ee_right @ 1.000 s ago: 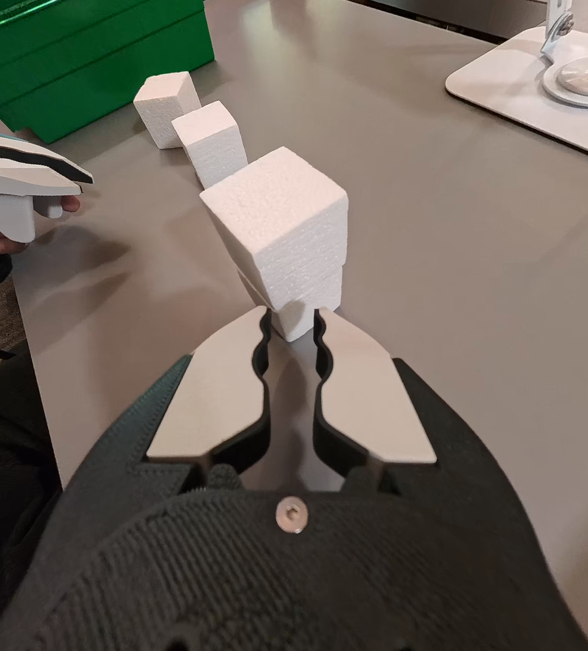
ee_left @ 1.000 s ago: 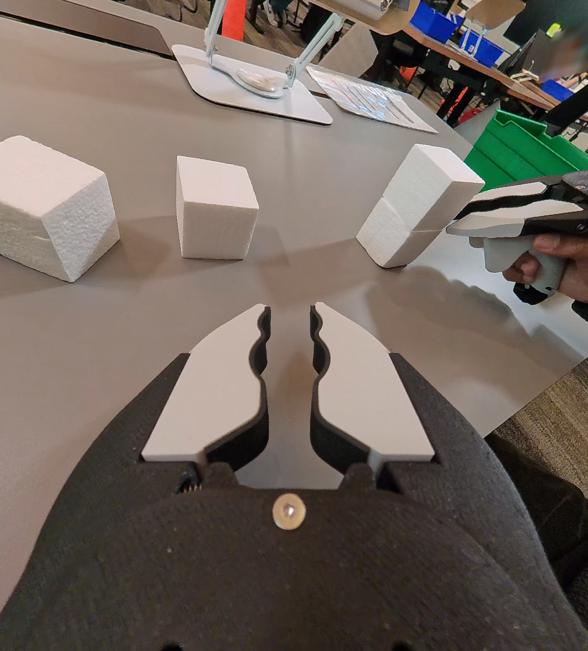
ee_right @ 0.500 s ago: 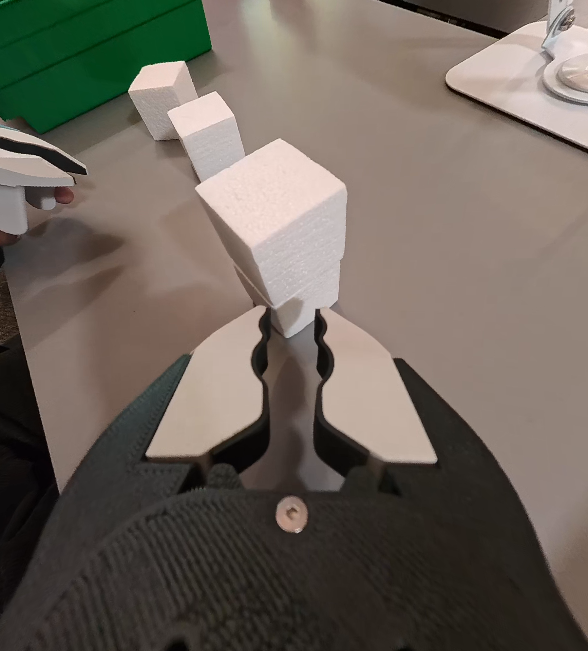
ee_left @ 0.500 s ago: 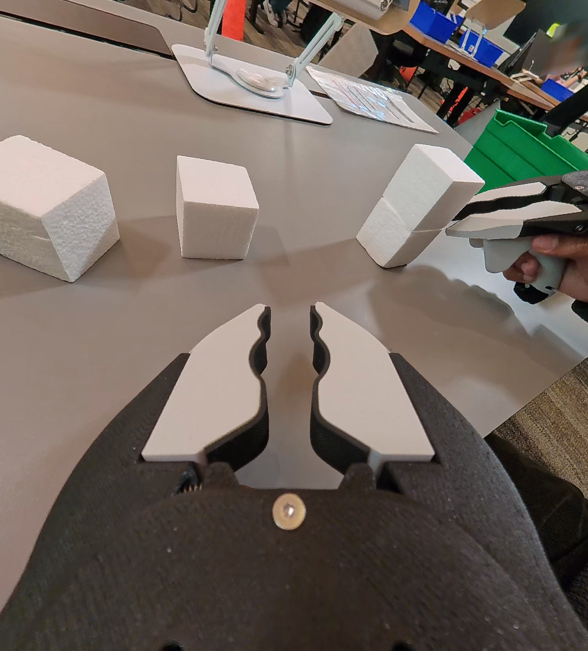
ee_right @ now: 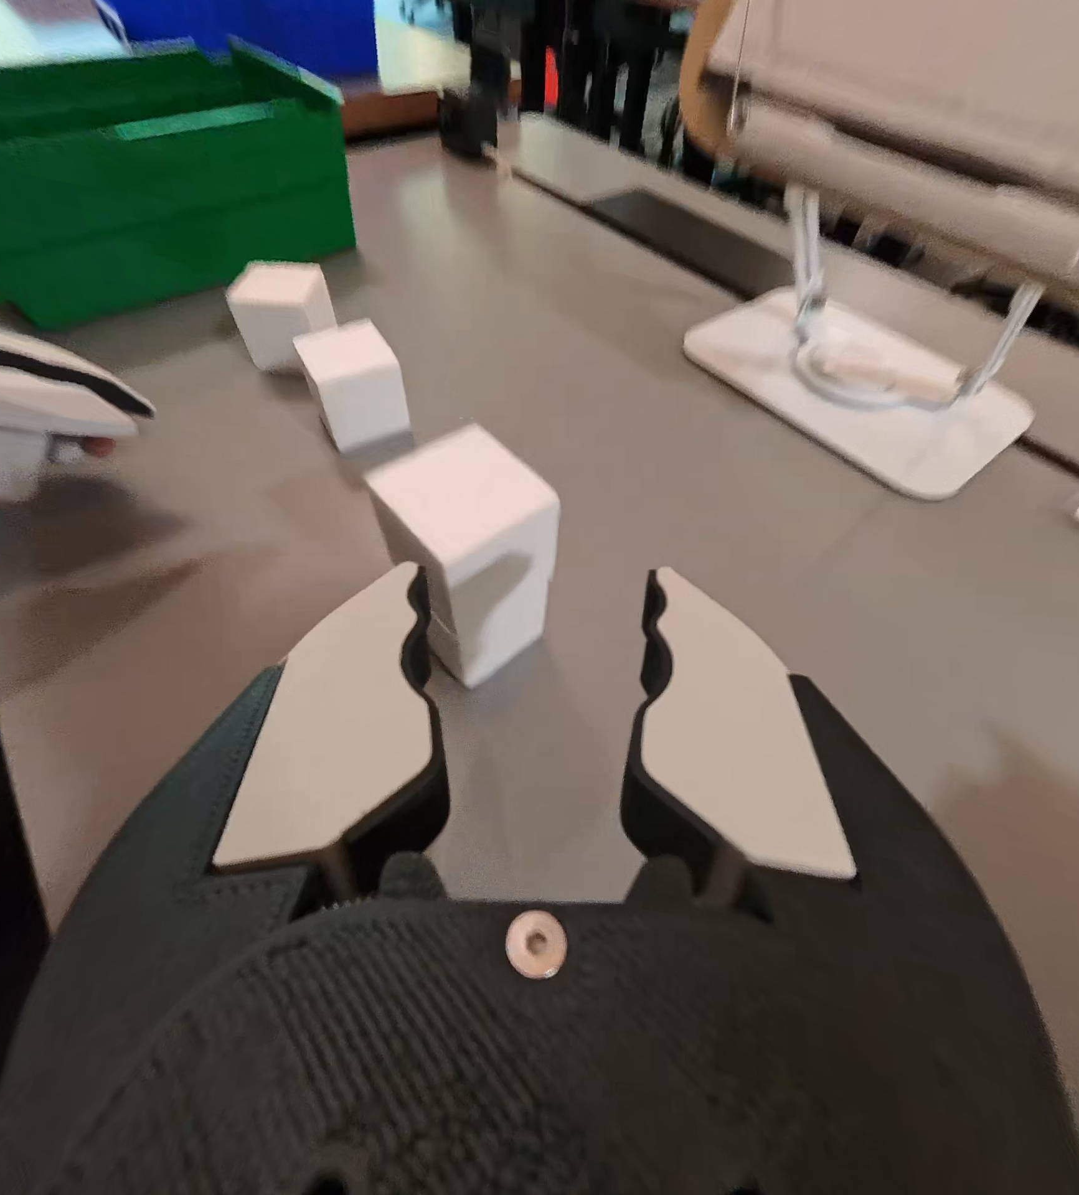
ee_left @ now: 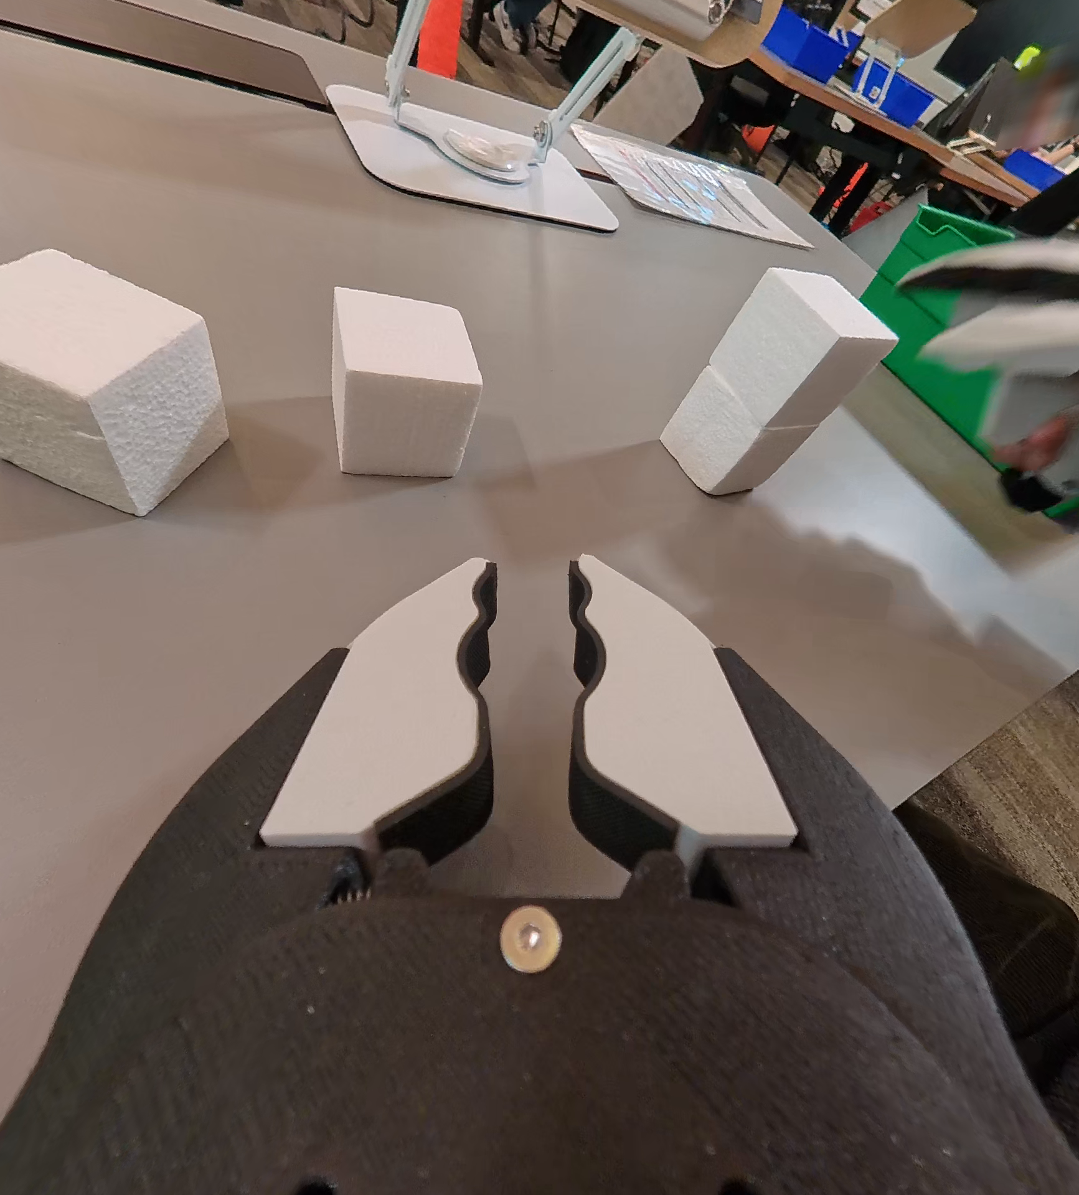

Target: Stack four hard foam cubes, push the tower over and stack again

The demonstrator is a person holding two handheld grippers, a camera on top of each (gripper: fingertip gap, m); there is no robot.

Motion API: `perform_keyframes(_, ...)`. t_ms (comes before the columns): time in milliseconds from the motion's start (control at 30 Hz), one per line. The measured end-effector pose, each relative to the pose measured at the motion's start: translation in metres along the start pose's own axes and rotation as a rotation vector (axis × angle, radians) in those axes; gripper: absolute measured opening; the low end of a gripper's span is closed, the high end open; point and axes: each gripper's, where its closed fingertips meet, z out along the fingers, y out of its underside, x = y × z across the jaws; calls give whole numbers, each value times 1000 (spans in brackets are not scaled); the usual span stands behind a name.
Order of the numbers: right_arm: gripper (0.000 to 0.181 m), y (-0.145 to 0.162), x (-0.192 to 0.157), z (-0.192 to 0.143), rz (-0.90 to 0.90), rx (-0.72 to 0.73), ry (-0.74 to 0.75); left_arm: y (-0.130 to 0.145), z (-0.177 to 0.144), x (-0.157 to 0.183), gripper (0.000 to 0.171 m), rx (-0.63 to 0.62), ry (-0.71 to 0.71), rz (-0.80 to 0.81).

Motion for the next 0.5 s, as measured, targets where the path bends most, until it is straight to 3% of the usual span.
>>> perform_keyframes(67,58,-31,-21,-6,-11,85,-40,-1,0,-1,22,3,-6,-2)
perform_keyframes(167,52,-64,-85,0,43,183,-232,-4,-2,-5,22,23,-22,-21)
perform_keyframes(267,68,-56,-149,32,48,126,-363,-10,-7,-17,23,60,-59,-62)
perform_keyframes(367,79,-38,-165,79,-75,52,-237,-16,-13,-28,24,99,-97,-107)
perform_keyframes(500,91,-35,-165,131,-94,-43,-107,-24,-19,-39,24,147,-132,-154)
